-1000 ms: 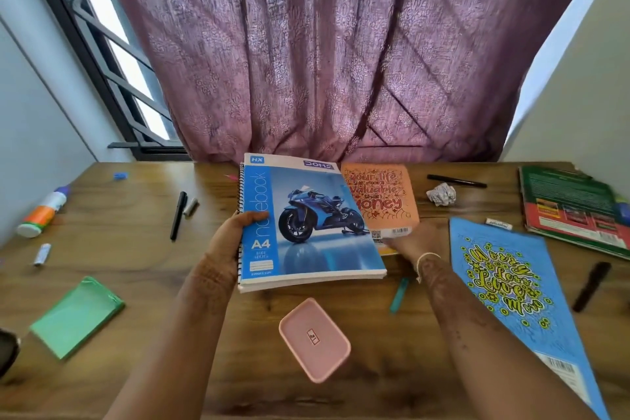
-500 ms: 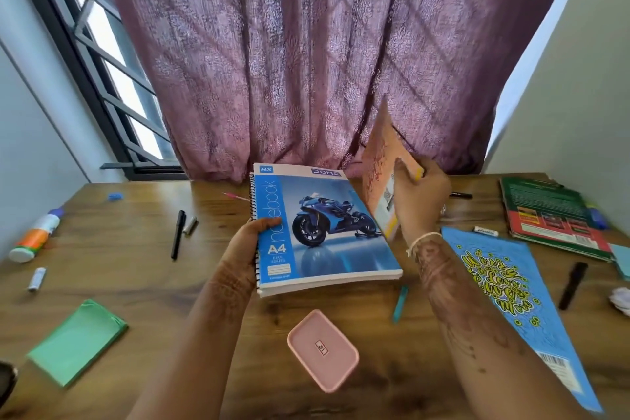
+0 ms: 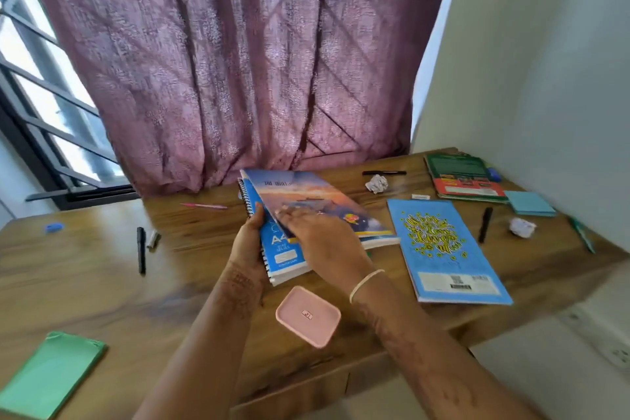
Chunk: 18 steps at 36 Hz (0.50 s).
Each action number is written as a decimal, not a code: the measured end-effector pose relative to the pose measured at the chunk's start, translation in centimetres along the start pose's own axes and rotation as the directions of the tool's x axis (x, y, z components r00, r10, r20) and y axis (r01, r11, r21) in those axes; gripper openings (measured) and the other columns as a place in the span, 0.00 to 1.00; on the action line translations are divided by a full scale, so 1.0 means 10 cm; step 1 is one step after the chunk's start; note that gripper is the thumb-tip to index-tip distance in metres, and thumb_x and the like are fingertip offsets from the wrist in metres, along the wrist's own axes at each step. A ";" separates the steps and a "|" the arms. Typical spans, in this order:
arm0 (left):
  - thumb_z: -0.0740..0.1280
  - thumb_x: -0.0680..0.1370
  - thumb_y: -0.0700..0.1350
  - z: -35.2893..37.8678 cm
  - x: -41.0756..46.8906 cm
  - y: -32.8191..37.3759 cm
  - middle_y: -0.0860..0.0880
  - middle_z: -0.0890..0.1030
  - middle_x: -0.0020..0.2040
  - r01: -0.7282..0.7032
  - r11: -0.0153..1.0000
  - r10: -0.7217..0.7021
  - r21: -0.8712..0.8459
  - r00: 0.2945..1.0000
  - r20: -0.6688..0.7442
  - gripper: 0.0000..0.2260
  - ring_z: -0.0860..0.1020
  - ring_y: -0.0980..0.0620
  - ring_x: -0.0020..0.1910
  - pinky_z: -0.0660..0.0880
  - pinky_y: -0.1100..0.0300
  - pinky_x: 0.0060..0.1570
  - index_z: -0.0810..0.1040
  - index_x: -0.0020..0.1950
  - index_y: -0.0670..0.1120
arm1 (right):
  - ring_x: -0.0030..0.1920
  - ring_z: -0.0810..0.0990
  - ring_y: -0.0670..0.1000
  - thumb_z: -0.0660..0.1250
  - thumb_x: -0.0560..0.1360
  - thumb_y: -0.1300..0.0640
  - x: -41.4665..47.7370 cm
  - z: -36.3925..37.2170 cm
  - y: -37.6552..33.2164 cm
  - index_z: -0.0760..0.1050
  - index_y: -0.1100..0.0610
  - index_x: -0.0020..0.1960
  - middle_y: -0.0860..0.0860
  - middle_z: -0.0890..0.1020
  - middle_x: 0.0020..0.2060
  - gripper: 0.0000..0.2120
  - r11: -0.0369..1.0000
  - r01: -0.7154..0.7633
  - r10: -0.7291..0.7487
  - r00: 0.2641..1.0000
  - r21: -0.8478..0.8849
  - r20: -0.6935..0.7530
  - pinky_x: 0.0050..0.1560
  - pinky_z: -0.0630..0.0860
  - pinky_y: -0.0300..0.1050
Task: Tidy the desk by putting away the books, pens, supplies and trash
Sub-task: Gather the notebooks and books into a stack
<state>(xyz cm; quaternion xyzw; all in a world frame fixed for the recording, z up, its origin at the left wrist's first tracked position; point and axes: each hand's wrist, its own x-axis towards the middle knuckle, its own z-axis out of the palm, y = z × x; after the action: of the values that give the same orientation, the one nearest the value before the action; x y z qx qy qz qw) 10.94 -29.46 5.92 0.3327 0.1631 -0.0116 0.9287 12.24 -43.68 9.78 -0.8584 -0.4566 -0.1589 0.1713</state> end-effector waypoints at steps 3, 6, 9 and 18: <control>0.55 0.81 0.60 0.10 -0.09 -0.09 0.41 0.85 0.44 -0.013 1.000 0.011 0.026 0.996 0.087 0.26 0.85 0.43 0.39 0.82 0.47 0.35 0.84 0.50 0.42 | 0.73 0.65 0.49 0.55 0.80 0.65 -0.11 -0.06 -0.12 0.59 0.55 0.77 0.50 0.65 0.75 0.26 0.995 -0.036 0.043 0.997 -0.092 0.071 0.69 0.68 0.47; 0.54 0.79 0.63 0.17 -0.12 -0.16 0.42 0.85 0.45 -0.030 0.996 0.017 0.083 0.989 0.148 0.28 0.85 0.44 0.42 0.82 0.48 0.40 0.83 0.52 0.43 | 0.74 0.62 0.48 0.55 0.80 0.64 -0.22 -0.13 -0.17 0.57 0.54 0.78 0.49 0.62 0.76 0.27 0.990 -0.040 0.055 0.993 -0.138 0.102 0.69 0.68 0.47; 0.54 0.78 0.64 0.25 -0.15 -0.23 0.41 0.84 0.51 -0.014 0.987 -0.016 0.159 0.982 0.190 0.29 0.84 0.44 0.46 0.80 0.48 0.49 0.82 0.55 0.42 | 0.74 0.63 0.48 0.57 0.80 0.61 -0.35 -0.22 -0.18 0.58 0.53 0.77 0.49 0.63 0.75 0.26 0.983 -0.032 0.050 0.994 -0.179 0.097 0.67 0.68 0.47; 0.55 0.82 0.42 0.49 -0.12 -0.43 0.43 0.83 0.33 0.028 0.972 -0.055 0.235 0.992 0.110 0.12 0.83 0.48 0.31 0.80 0.58 0.29 0.75 0.50 0.38 | 0.72 0.66 0.47 0.61 0.73 0.32 -0.67 -0.36 0.03 0.67 0.52 0.73 0.47 0.69 0.72 0.35 0.983 -0.179 0.170 0.975 0.051 0.143 0.72 0.64 0.48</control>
<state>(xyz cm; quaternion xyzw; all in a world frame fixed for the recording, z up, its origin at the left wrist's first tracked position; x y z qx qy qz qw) 10.74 -36.00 7.21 0.4348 0.1133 -0.0693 0.8907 8.49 -50.26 10.08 -0.8982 -0.3951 -0.0686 0.1799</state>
